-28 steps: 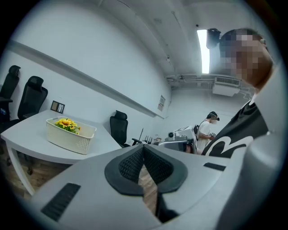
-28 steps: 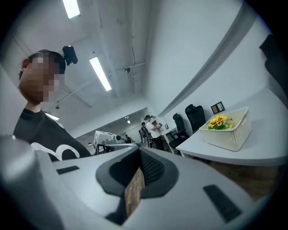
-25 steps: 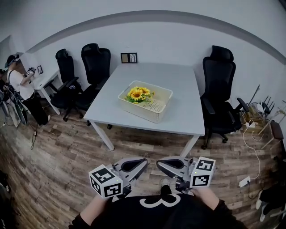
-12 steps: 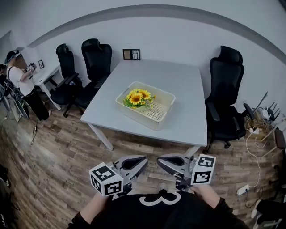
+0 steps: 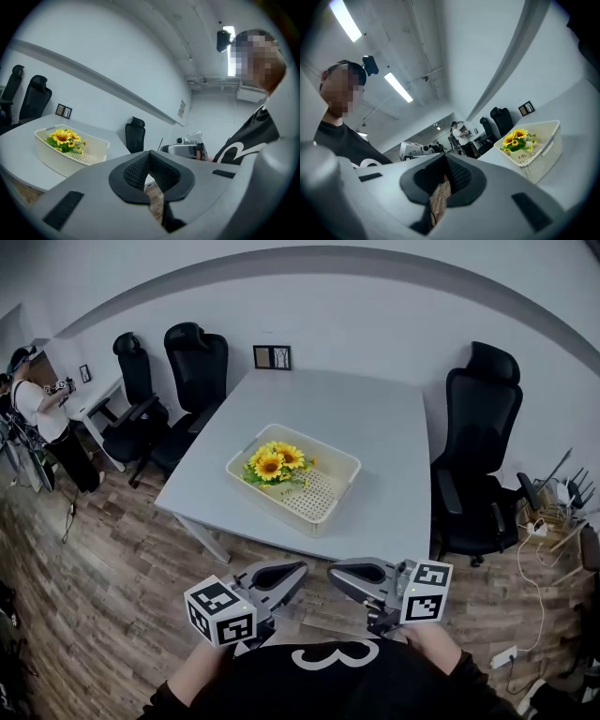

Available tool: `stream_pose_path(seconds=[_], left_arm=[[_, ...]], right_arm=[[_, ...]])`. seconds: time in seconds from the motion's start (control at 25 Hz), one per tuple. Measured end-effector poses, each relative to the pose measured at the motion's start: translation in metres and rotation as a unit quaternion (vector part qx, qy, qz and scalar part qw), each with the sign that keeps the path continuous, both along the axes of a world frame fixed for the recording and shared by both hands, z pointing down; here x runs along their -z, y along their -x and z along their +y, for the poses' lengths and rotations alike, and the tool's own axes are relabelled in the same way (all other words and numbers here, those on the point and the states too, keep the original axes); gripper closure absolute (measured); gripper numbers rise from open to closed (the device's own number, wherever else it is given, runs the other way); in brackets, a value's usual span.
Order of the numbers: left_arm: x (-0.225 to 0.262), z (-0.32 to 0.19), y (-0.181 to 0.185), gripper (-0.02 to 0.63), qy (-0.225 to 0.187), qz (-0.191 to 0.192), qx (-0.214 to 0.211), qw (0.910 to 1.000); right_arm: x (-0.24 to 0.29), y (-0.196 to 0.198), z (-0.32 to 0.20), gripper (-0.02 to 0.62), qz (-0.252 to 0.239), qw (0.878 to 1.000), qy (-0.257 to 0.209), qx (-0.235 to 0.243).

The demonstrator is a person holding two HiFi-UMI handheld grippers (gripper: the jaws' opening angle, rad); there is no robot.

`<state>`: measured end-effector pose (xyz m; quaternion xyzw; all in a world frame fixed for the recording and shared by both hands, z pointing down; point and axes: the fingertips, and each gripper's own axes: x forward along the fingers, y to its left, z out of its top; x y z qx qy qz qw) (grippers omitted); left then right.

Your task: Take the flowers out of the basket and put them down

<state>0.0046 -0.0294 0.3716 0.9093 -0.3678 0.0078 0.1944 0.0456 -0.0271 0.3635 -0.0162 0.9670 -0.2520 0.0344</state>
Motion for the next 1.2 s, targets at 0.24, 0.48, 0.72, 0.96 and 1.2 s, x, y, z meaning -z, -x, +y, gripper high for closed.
stream_pose_path(seconds=[0.24,0.48,0.72,0.96,1.2], left_arm=[[0.006,-0.025,-0.009,0.594,-0.014,-0.004,0.021,0.9997],[0.003,-0.033,0.0,0.594,-0.023,-0.031,0.038,0.9985],[0.003,-0.051,0.017,0.594,-0.024,-0.028,0.04,0.9985],[-0.004,-0.082,0.026,0.594,-0.009,-0.018,0.024,0.9995],[-0.012,-0.112,0.048,0.592,0.005,-0.008,0.017,0.9998]], right_arm=[[0.002,-0.013,-0.025,0.586,-0.002,1.0,-0.009,0.011],[-0.001,-0.012,-0.033,0.586,-0.006,1.0,-0.01,0.02],[-0.006,-0.002,-0.049,0.586,0.0,1.0,-0.007,0.012],[-0.007,0.008,-0.077,0.586,0.015,1.0,-0.01,0.0],[-0.008,0.036,-0.111,0.586,0.046,0.998,-0.038,-0.003]])
